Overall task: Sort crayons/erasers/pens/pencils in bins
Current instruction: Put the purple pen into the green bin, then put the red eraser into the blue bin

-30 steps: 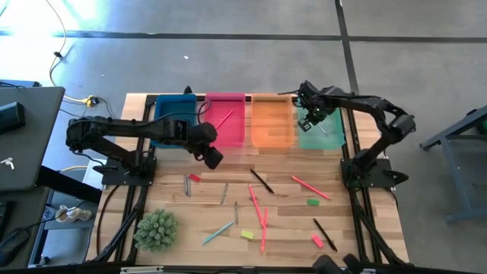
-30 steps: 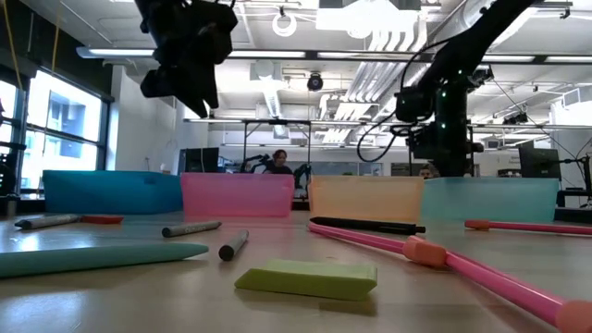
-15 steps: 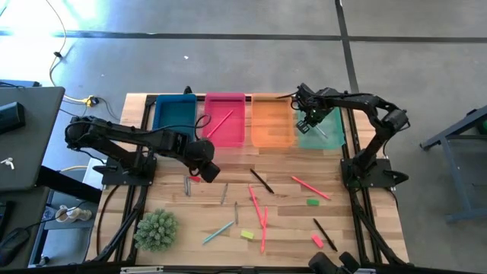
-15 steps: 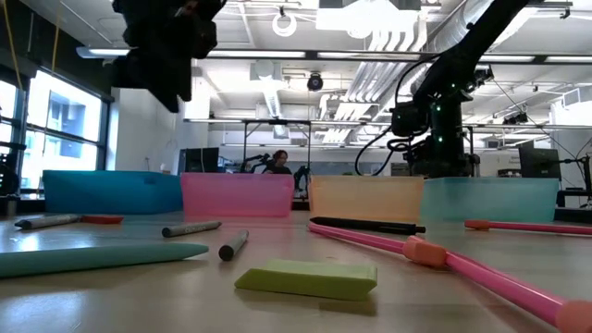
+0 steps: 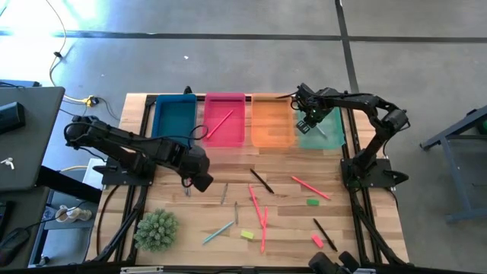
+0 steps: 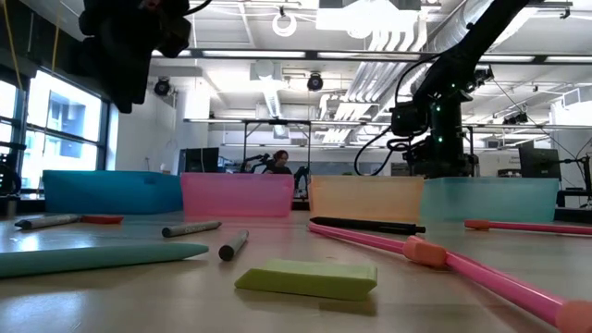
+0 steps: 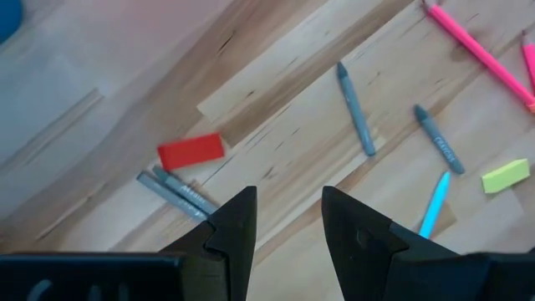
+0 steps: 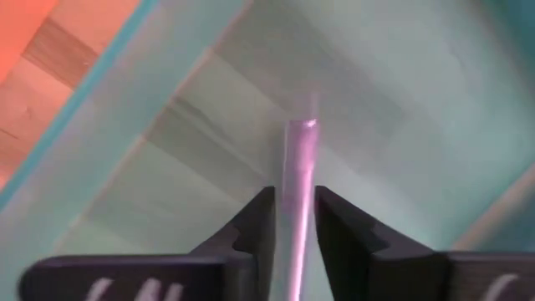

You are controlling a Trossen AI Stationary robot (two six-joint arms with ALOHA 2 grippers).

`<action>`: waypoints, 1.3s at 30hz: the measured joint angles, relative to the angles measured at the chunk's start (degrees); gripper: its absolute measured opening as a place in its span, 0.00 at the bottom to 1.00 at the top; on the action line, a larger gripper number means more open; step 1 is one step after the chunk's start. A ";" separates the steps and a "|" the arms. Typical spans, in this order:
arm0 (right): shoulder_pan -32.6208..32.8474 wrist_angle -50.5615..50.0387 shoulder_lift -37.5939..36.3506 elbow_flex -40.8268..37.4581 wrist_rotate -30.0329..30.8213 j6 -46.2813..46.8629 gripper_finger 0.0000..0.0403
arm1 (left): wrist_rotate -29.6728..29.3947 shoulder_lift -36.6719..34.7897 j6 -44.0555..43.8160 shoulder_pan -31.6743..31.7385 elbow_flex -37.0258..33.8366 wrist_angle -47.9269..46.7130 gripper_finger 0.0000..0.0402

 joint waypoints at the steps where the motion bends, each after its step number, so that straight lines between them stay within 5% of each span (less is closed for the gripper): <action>1: 0.01 0.00 -0.03 0.00 0.25 -0.16 0.24 | -0.03 0.00 -0.13 -0.07 0.00 -0.12 0.31; 13: 0.00 -2.45 -4.46 0.11 0.86 -1.47 0.33 | -0.02 0.00 13.03 -0.33 0.00 -0.22 0.41; 26: 0.02 -2.50 -19.48 0.17 -5.08 2.08 0.33 | -3.68 0.00 40.20 -0.29 -0.15 -0.05 0.52; 39: 0.00 -3.12 -24.96 0.20 -6.30 3.46 0.33 | -1.74 0.04 49.60 0.10 -11.08 8.91 0.52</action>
